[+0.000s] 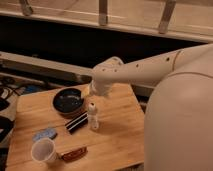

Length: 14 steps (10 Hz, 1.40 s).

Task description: Knock the bottle over

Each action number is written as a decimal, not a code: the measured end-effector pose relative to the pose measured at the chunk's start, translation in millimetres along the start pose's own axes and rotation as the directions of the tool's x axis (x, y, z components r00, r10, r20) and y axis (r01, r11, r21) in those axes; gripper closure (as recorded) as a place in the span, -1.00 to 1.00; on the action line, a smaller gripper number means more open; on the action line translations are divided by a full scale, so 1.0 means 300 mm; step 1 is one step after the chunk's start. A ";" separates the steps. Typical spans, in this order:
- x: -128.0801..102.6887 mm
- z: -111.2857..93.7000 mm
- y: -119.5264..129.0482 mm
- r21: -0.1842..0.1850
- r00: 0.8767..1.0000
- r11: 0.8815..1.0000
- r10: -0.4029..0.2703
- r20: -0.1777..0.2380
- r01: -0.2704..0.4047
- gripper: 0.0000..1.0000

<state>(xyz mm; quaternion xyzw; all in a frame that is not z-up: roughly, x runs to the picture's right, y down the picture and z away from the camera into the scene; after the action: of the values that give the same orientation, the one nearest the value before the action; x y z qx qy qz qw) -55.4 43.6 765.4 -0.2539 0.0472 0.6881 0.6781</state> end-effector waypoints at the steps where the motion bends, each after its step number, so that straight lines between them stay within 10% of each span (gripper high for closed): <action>1: 0.000 0.016 0.011 -0.019 1.000 1.000 0.002 -0.007 -0.002 -0.60; 3: 0.017 0.066 0.023 -0.069 1.000 0.998 0.003 -0.022 -0.004 -0.60; 6: 0.026 0.055 0.027 -0.026 1.000 1.000 -0.017 -0.021 0.016 -0.19; 11: 0.032 0.061 0.018 -0.014 1.000 1.000 -0.025 -0.013 0.025 -0.07; 14: 0.029 0.059 0.016 -0.014 0.999 0.999 -0.034 -0.013 0.034 0.51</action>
<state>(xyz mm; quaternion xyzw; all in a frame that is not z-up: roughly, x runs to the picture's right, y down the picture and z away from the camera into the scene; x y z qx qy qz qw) -64.6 58.4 775.8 -0.2639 0.0430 0.6751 0.6876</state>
